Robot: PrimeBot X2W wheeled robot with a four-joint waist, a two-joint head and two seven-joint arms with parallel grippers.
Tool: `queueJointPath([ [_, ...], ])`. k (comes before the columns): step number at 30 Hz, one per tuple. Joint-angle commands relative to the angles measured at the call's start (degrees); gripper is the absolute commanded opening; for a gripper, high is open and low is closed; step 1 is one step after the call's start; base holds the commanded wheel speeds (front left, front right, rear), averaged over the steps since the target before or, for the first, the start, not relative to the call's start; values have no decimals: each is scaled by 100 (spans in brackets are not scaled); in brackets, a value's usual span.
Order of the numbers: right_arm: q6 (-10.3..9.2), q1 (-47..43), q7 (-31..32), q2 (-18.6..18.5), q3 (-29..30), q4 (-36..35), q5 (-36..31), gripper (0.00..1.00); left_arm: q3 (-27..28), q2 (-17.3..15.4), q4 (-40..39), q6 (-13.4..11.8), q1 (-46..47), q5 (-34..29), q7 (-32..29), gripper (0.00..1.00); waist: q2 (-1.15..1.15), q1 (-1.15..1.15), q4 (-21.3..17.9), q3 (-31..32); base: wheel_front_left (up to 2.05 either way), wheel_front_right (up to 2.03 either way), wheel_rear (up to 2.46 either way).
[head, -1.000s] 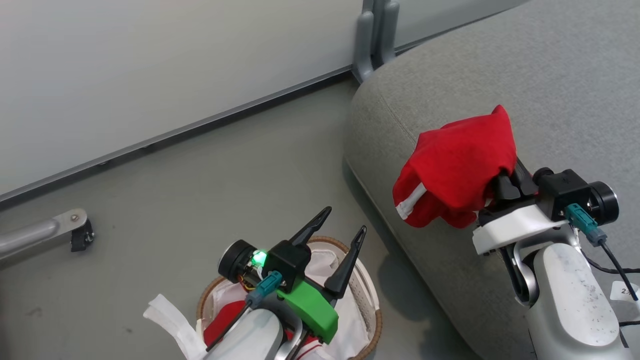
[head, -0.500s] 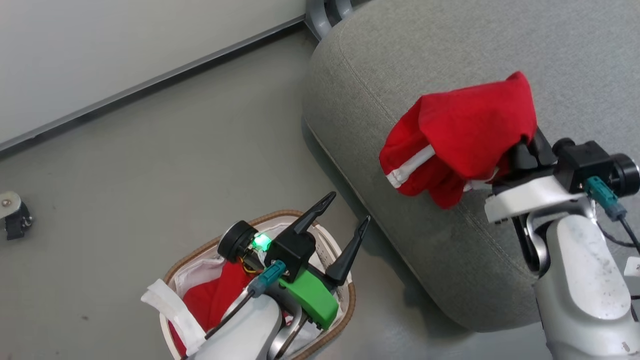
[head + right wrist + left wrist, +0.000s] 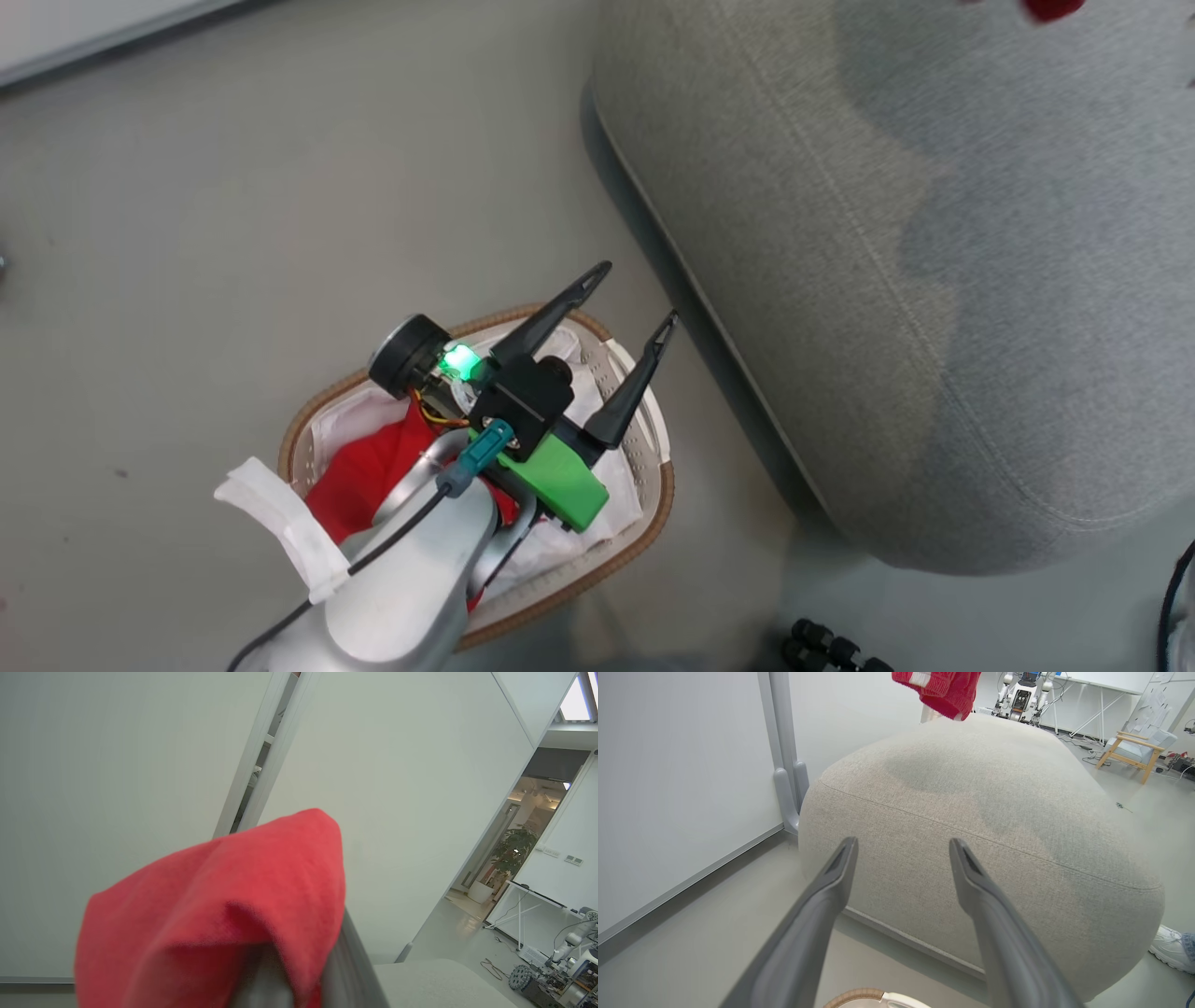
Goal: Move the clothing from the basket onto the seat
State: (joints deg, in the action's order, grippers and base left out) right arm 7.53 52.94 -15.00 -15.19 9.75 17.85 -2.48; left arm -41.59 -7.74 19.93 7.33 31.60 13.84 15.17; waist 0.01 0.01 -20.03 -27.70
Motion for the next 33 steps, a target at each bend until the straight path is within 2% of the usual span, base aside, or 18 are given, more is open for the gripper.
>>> queueJointPath([
  [1,-8,217,-28,-86,65,104,30,0,10,-67,-21,26,153,-60,-3,100,-1,-1,276,-643,0,0,0],
  [5,-8,963,-28,-689,225,600,-105,0,-62,-147,-79,27,401,-187,-3,100,-1,-1,417,-1145,0,0,0],
  [12,-8,1544,-28,-1032,656,1391,-105,0,-67,-196,-157,27,646,-337,-3,100,-1,-1,463,-1733,0,0,0],
  [16,-8,1576,-28,-1086,815,1778,-174,0,-101,-199,-147,27,714,-438,-3,100,-1,-1,509,-1925,0,0,0],
  [26,-8,1049,-28,-751,874,2598,-274,0,63,-352,-142,-40,753,-475,-3,100,-1,-1,365,-2022,0,0,0],
  [27,-8,996,-28,-719,869,2654,-273,2,82,-363,-140,-44,757,-473,-3,100,-1,-1,355,-2011,0,0,0],
  [29,-8,922,-28,-680,852,2726,-265,27,109,-375,-130,-48,761,-459,-3,100,-1,-1,338,-1987,0,0,0],
  [30,-8,875,-28,-654,843,2721,-255,35,125,-376,-123,-55,756,-453,-3,100,-1,-1,320,-1962,0,0,0],
  [31,-8,813,-28,-634,845,2699,-246,75,134,-372,-115,-57,742,-445,-3,100,-1,-1,308,-1934,0,0,0],
  [32,-8,754,-28,-614,852,2687,-229,100,135,-367,-107,-57,732,-442,-3,100,-1,-1,302,-1911,0,0,0],
  [33,-8,702,-28,-588,848,2680,-213,100,143,-364,-97,-55,714,-436,-3,100,-1,-1,294,-1874,0,0,0],
])
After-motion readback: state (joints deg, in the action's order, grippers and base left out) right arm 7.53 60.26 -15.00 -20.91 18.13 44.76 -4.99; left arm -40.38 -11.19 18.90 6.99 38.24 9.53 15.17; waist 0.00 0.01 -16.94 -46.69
